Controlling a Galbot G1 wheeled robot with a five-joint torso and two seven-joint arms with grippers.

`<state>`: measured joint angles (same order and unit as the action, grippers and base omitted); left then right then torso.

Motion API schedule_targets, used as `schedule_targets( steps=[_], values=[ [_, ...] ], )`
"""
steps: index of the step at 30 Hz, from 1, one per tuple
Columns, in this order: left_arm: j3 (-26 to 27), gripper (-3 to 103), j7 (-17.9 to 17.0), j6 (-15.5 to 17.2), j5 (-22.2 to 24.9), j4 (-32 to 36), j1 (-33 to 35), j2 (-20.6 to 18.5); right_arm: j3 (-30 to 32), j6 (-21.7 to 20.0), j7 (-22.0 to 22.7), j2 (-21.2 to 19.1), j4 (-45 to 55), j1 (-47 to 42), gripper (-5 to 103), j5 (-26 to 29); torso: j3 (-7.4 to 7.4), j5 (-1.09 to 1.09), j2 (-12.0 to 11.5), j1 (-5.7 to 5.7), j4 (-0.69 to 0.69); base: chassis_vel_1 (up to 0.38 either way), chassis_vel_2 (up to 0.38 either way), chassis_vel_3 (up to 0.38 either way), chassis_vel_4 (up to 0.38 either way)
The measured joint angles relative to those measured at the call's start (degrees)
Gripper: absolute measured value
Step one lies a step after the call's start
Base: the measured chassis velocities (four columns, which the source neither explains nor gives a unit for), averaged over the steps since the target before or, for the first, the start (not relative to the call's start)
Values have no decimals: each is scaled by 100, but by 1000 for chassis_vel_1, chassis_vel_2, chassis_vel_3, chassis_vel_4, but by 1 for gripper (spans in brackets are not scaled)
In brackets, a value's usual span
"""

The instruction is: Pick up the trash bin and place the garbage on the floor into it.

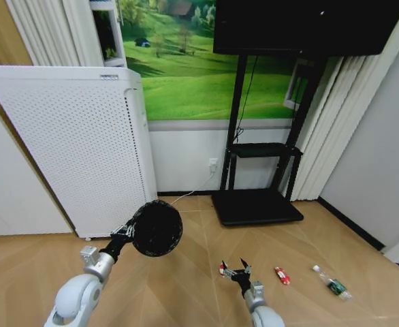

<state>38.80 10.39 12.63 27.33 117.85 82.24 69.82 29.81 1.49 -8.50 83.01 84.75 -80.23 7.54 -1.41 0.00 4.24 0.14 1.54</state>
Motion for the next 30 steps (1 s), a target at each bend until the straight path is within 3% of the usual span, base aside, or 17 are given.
schedule_targets(
  steps=[5,11,13,19,24,26,30],
  values=[
    [-18,7,2,0,5,29,1,-12,-44,-270,-148,-61,-366,255,100,271,0,1,0,0,0,9,-2,33,-4],
    [99,7,5,20,108,84,15,-183,-327,50,-564,-658,-906,516,100,505,0,1,0,0,3,-49,-20,31,25],
    [216,7,23,24,142,84,48,-234,-477,201,-712,-1060,-1018,517,100,572,0,1,0,0,1,0,0,0,0],
    [314,7,49,24,147,12,93,-271,-727,315,-731,-1602,-1312,582,100,624,1,-3,0,0,1,0,0,0,0],
    [266,7,30,38,121,-55,40,-262,-920,150,-493,-1487,-1426,649,100,947,0,1,0,0,3,0,0,0,0],
    [208,7,28,44,113,-91,6,-261,-1020,-162,-209,-1218,-1493,793,100,1367,0,2,0,0,2,0,0,0,0],
    [173,7,30,46,102,-105,5,-268,-1106,-393,-95,-988,-1681,1034,100,1464,0,-1,0,0,1,0,0,0,0]
  ],
)
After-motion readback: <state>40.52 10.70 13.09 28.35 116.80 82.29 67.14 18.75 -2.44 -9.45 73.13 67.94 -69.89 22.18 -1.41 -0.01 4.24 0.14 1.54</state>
